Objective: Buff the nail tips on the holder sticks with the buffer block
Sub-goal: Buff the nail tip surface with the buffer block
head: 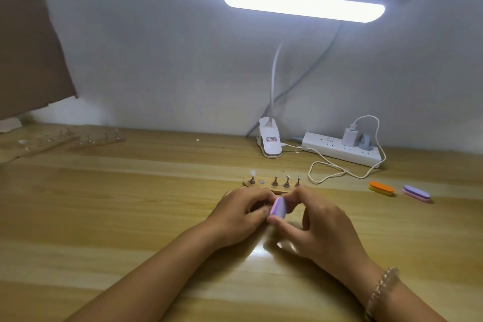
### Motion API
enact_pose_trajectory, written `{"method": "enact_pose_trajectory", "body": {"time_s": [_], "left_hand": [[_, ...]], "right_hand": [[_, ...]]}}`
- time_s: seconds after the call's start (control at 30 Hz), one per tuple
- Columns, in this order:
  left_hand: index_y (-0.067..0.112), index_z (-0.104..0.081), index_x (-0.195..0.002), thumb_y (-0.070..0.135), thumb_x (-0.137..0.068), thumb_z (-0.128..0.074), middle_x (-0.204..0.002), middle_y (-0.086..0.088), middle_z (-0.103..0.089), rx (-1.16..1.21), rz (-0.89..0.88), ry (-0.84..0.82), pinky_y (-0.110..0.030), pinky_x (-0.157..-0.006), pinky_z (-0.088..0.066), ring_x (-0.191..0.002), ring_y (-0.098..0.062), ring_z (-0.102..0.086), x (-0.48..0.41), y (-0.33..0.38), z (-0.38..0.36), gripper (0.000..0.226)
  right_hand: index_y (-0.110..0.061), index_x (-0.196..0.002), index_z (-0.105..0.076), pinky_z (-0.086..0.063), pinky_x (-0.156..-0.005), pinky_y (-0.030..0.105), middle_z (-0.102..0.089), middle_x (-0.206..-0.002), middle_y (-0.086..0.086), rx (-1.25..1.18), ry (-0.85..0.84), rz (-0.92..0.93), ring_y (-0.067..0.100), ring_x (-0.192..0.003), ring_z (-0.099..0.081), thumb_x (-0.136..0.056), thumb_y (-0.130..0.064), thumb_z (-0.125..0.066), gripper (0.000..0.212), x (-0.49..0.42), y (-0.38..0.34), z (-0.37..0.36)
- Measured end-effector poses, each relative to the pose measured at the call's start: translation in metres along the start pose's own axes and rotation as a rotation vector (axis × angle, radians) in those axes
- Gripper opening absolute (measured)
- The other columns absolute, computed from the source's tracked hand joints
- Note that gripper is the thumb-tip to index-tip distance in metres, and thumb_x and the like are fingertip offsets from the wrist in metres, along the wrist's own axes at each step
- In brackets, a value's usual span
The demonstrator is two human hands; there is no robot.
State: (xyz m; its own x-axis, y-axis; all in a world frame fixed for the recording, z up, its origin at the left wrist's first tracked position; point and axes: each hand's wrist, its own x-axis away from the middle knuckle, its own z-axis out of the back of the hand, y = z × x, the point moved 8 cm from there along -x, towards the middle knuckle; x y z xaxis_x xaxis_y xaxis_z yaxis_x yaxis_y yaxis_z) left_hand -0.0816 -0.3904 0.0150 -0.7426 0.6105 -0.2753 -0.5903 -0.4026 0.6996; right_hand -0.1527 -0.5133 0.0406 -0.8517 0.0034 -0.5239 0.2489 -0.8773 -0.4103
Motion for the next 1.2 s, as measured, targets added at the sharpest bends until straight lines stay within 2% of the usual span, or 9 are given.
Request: {"method": "enact_pose_trajectory", "body": {"time_s": [0.13, 0.27, 0.4, 0.57, 0.7, 0.83, 1.0, 1.1, 1.2], "left_hand": [[0.027, -0.071, -0.102, 0.035, -0.087, -0.05, -0.098, 0.009, -0.071, -0.007, 0.016, 0.001, -0.048, -0.092, -0.048, -0.097, -0.019, -0.063, -0.001, -0.001, -0.001, 0.026], [0.026, -0.071, -0.103, 0.031, -0.088, -0.05, -0.1, 0.006, -0.072, 0.016, 0.02, -0.006, -0.048, -0.09, -0.049, -0.098, -0.02, -0.064, -0.001, -0.003, -0.001, 0.027], [0.034, -0.069, -0.095, 0.029, -0.093, -0.055, -0.094, 0.012, -0.069, 0.016, 0.035, 0.0, -0.05, -0.094, -0.047, -0.097, -0.02, -0.064, -0.003, -0.006, 0.0, 0.014], [0.034, -0.069, -0.098, 0.036, -0.088, -0.049, -0.1, 0.009, -0.073, 0.047, 0.048, -0.018, -0.048, -0.095, -0.048, -0.1, -0.018, -0.065, -0.003, -0.006, -0.002, 0.022], [0.037, -0.069, -0.097, 0.037, -0.087, -0.051, -0.097, 0.01, -0.072, 0.053, 0.054, -0.014, -0.047, -0.094, -0.048, -0.098, -0.017, -0.065, -0.003, -0.008, -0.002, 0.021], [0.029, -0.071, -0.099, 0.035, -0.087, -0.051, -0.098, 0.007, -0.073, 0.065, 0.058, -0.018, -0.048, -0.091, -0.05, -0.099, -0.019, -0.066, -0.004, -0.01, -0.003, 0.024], [0.043, -0.066, -0.092, 0.039, -0.087, -0.05, -0.094, 0.014, -0.071, 0.047, 0.056, -0.012, -0.048, -0.095, -0.048, -0.098, -0.015, -0.065, -0.004, -0.009, -0.002, 0.017], [0.039, -0.069, -0.096, 0.039, -0.087, -0.05, -0.098, 0.012, -0.072, 0.058, 0.054, -0.016, -0.048, -0.095, -0.048, -0.1, -0.016, -0.065, -0.004, -0.01, -0.003, 0.02], [0.037, -0.069, -0.097, 0.039, -0.088, -0.05, -0.098, 0.012, -0.072, 0.058, 0.056, -0.017, -0.047, -0.094, -0.049, -0.1, -0.016, -0.065, -0.004, -0.01, -0.003, 0.021]], "right_hand": [[-0.031, -0.087, -0.057, -0.034, -0.058, 0.024, -0.062, -0.085, -0.022, -0.053, 0.027, -0.097, -0.005, -0.059, -0.048, -0.076, -0.059, -0.068, 0.032, -0.003, 0.01, 0.004], [-0.031, -0.091, -0.057, -0.032, -0.053, 0.022, -0.059, -0.086, -0.021, 0.054, -0.001, 0.031, -0.008, -0.056, -0.042, -0.077, -0.061, -0.064, 0.033, 0.002, -0.005, 0.0], [-0.032, -0.09, -0.056, -0.041, -0.059, 0.028, -0.062, -0.088, -0.021, 0.005, 0.017, -0.111, 0.0, -0.062, -0.048, -0.078, -0.062, -0.064, 0.034, -0.003, 0.011, 0.006], [-0.027, -0.093, -0.056, -0.046, -0.055, 0.031, -0.059, -0.088, -0.018, 0.058, -0.029, 0.027, 0.003, -0.063, -0.049, -0.078, -0.06, -0.061, 0.037, 0.003, -0.008, -0.001], [-0.032, -0.09, -0.053, -0.038, -0.057, 0.029, -0.06, -0.089, -0.02, 0.035, 0.017, -0.076, 0.001, -0.065, -0.05, -0.078, -0.063, -0.062, 0.034, -0.001, 0.005, 0.005], [-0.029, -0.094, -0.056, -0.049, -0.057, 0.035, -0.06, -0.09, -0.017, 0.084, -0.012, 0.032, 0.011, -0.073, -0.061, -0.078, -0.062, -0.06, 0.037, 0.003, -0.008, 0.0], [-0.031, -0.091, -0.053, -0.044, -0.058, 0.032, -0.06, -0.089, -0.018, 0.06, 0.035, -0.059, 0.004, -0.065, -0.05, -0.078, -0.065, -0.06, 0.037, -0.001, 0.004, 0.006], [-0.028, -0.094, -0.055, -0.05, -0.058, 0.036, -0.06, -0.09, -0.016, 0.081, 0.01, 0.011, 0.011, -0.072, -0.06, -0.078, -0.062, -0.06, 0.038, 0.001, -0.004, 0.002], [-0.028, -0.094, -0.055, -0.05, -0.057, 0.037, -0.059, -0.089, -0.016, 0.087, -0.003, 0.023, 0.012, -0.07, -0.059, -0.078, -0.063, -0.059, 0.039, 0.002, -0.008, 0.001]]}}
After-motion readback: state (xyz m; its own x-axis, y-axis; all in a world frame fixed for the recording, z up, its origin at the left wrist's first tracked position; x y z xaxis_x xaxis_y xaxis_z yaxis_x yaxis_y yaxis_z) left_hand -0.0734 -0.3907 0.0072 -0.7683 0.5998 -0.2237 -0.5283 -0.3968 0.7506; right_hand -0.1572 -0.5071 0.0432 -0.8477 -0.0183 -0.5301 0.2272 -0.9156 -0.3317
